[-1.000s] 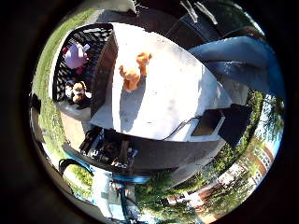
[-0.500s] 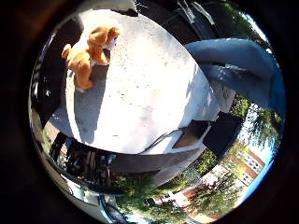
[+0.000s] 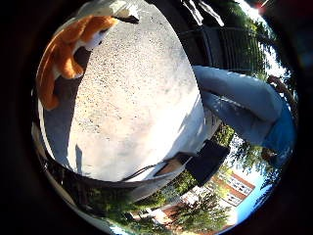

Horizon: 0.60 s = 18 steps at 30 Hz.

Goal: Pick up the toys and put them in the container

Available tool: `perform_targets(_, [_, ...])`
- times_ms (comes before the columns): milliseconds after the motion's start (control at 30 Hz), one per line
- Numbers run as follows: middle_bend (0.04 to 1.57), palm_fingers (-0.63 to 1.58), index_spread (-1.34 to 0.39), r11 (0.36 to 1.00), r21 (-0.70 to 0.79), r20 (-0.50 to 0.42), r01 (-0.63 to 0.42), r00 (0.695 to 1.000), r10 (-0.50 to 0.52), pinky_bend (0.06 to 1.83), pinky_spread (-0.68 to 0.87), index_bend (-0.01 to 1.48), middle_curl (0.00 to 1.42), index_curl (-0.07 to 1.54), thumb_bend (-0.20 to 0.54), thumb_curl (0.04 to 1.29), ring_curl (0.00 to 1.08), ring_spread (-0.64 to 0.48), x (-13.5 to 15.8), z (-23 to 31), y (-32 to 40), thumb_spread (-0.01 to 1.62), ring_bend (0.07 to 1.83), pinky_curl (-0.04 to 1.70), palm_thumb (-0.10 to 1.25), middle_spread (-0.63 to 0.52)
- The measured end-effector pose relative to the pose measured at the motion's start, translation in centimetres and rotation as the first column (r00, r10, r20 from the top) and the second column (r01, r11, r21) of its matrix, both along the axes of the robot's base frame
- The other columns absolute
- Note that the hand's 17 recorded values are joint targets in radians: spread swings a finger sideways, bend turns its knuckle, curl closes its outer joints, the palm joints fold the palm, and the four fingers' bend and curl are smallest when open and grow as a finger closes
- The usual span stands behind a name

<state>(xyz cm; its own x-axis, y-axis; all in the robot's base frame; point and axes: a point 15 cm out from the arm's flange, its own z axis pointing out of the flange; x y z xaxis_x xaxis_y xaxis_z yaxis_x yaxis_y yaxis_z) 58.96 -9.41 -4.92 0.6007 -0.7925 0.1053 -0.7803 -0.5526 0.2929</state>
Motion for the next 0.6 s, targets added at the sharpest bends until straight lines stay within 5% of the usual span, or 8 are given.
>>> perform_targets(133, [0.22,0.18,-0.23,1.000,0.000,-0.017,-0.026,1.000,0.026,0.54,0.42,0.19,0.33,0.22,-0.031,0.34,0.32,0.24,-0.4,-1.4,1.3,1.05,0.40,0.30,0.63,-0.01])
perform_targets(300, [0.28,0.63,-0.24,0.998,-0.053,-0.036,-0.043,0.999,0.041,0.50,0.43,0.33,0.36,0.27,-0.031,0.33,0.32,0.24,-0.9,-2.1,0.9,1.04,0.47,0.25,0.63,-0.07])
perform_targets(467, [0.61,1.13,-0.37,0.996,-0.084,-0.058,-0.033,0.998,0.028,0.61,0.42,0.19,0.50,0.27,-0.022,0.34,0.44,0.15,-1.6,-2.4,-0.1,1.04,0.80,0.29,0.67,-0.14])
perform_targets(600, [0.83,1.11,-0.50,0.996,-0.087,-0.097,-0.003,0.995,-0.006,0.80,0.41,0.17,0.65,0.22,-0.001,0.37,0.60,0.07,-2.9,-2.3,-1.8,1.05,1.12,0.39,0.75,-0.19])
